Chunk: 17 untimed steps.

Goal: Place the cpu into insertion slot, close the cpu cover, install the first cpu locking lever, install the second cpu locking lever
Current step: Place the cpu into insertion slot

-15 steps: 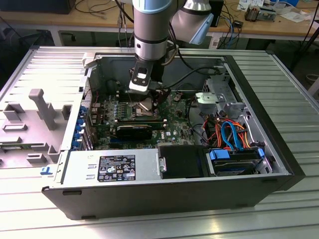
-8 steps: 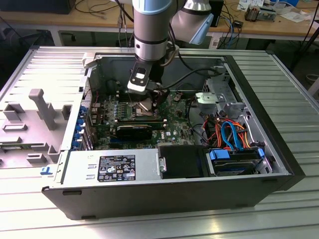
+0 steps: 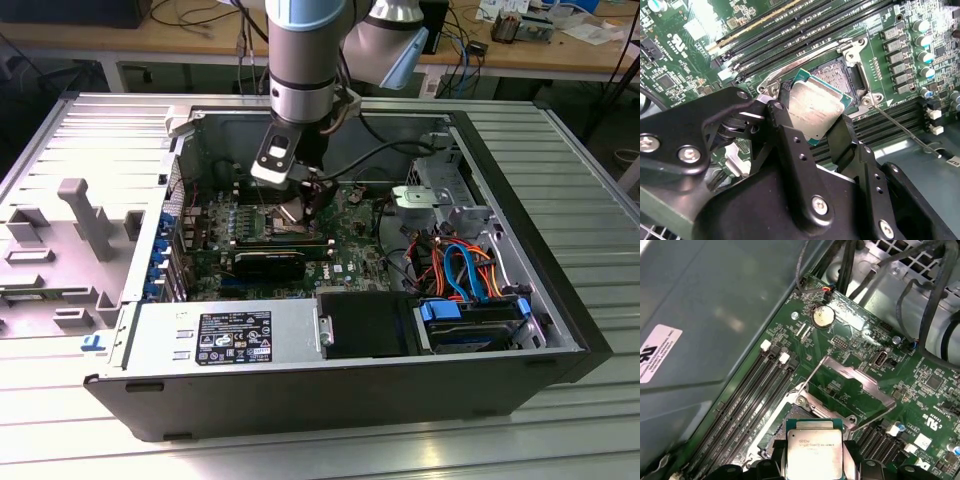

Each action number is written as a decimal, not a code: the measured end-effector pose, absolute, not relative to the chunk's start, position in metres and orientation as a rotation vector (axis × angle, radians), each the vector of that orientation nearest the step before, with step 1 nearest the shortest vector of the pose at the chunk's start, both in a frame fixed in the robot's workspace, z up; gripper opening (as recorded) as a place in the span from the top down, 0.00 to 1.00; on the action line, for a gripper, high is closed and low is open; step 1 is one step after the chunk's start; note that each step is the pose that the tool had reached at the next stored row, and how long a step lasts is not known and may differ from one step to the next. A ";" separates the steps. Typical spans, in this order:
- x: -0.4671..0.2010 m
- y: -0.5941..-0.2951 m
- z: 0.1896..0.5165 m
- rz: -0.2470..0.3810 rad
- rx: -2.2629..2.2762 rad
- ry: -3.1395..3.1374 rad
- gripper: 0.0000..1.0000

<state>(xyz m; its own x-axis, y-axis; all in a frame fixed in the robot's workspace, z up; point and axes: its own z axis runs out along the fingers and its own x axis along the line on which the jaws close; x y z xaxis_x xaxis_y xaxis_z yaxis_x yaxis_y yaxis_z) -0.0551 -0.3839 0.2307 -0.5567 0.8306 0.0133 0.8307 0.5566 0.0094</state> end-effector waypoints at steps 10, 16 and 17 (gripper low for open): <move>-0.055 -0.382 0.229 -0.023 -1.568 -2.714 0.46; -0.055 -0.381 0.228 -0.023 -1.640 -2.672 0.46; -0.055 -0.381 0.228 -0.023 -1.652 -2.665 0.46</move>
